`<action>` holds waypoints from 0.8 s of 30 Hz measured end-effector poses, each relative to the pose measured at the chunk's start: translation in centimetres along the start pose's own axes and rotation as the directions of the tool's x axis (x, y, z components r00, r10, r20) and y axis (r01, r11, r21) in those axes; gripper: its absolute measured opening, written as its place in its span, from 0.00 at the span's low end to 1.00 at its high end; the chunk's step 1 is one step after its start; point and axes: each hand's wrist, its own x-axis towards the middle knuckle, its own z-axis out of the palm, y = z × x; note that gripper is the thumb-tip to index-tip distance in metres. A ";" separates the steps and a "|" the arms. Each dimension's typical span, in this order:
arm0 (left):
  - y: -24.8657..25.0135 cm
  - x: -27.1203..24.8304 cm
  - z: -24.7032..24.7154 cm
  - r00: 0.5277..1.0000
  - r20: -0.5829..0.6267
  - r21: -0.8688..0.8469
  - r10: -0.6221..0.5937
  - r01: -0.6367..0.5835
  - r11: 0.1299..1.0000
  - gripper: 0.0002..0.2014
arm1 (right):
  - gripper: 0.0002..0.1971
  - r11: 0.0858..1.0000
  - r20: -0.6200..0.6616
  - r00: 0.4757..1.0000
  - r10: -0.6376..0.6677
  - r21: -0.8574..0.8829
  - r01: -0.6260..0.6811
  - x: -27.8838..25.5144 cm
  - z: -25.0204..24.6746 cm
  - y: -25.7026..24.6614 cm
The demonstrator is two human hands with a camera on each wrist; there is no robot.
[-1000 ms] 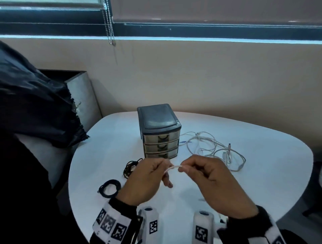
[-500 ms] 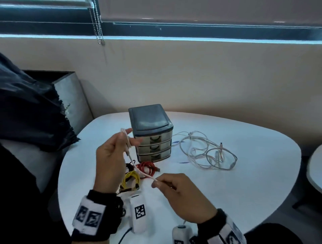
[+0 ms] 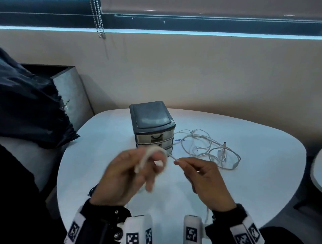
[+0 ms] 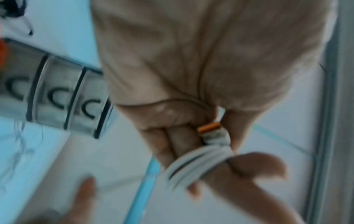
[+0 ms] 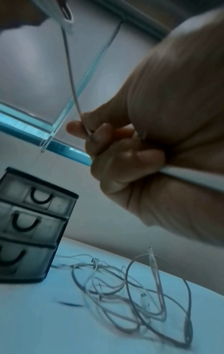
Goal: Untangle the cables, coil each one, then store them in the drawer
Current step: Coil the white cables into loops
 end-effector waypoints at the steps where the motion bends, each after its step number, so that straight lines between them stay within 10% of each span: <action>1: 0.6 0.3 0.0 0.991 -0.107 -0.123 0.081 -0.094 0.988 0.17 | 0.07 0.998 0.037 0.999 0.007 -0.063 -0.005 -0.1 0.5 0.4; 5: 1.2 1.8 -2.3 0.811 -0.458 0.122 0.364 -0.349 0.929 0.19 | 0.09 0.972 0.344 0.935 0.085 -0.237 -0.001 -1.5 3.0 1.5; 8: -0.7 1.7 -4.3 0.742 -0.470 0.650 0.478 -0.075 0.756 0.22 | 0.08 0.961 0.449 0.893 0.043 -0.264 0.087 -2.3 3.8 -0.3; 14: -2.8 0.6 -3.7 0.951 -0.270 0.916 0.149 0.206 0.345 0.22 | 0.10 0.975 0.112 0.983 -0.146 -0.152 0.163 -0.5 0.8 -3.1; 19: -1.4 -0.4 -1.5 0.985 0.013 0.352 -0.171 0.156 0.923 0.21 | 0.08 0.983 -0.097 0.988 -0.124 -0.149 0.109 1.5 -0.4 0.4; 24: 0.8 0.3 -2.6 0.981 0.143 -0.396 0.133 -0.067 0.916 0.25 | 0.10 0.981 0.180 0.982 -0.050 -0.178 0.082 -1.0 3.1 1.9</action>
